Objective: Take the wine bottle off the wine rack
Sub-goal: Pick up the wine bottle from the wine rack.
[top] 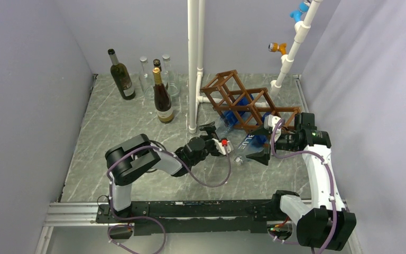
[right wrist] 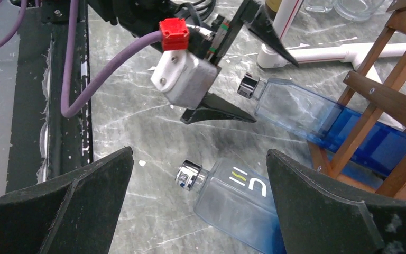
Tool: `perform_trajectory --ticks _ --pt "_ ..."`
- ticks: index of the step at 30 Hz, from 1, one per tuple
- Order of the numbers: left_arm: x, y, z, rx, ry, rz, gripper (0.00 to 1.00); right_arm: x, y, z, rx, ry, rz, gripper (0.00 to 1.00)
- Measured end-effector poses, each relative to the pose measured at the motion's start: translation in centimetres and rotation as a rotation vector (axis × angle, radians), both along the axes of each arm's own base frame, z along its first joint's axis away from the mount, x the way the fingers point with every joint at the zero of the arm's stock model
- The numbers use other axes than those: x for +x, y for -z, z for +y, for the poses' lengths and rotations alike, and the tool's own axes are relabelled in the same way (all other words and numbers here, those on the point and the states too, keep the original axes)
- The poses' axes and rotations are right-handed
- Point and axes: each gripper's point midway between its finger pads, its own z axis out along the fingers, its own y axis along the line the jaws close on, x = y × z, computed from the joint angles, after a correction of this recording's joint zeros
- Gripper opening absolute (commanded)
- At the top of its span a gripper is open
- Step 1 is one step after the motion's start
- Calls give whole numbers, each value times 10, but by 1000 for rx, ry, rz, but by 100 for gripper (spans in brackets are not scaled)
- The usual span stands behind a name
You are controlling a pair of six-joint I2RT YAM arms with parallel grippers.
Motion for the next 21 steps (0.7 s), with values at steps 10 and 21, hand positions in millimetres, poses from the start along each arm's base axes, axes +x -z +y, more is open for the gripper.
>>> perform_trajectory --ticks 10,21 --pt "17 -11 -13 6 -25 1 99 -1 3 -1 2 3 7 100" --pt "31 -2 -18 78 -48 86 96 -1 1 -2 13 4 1 100"
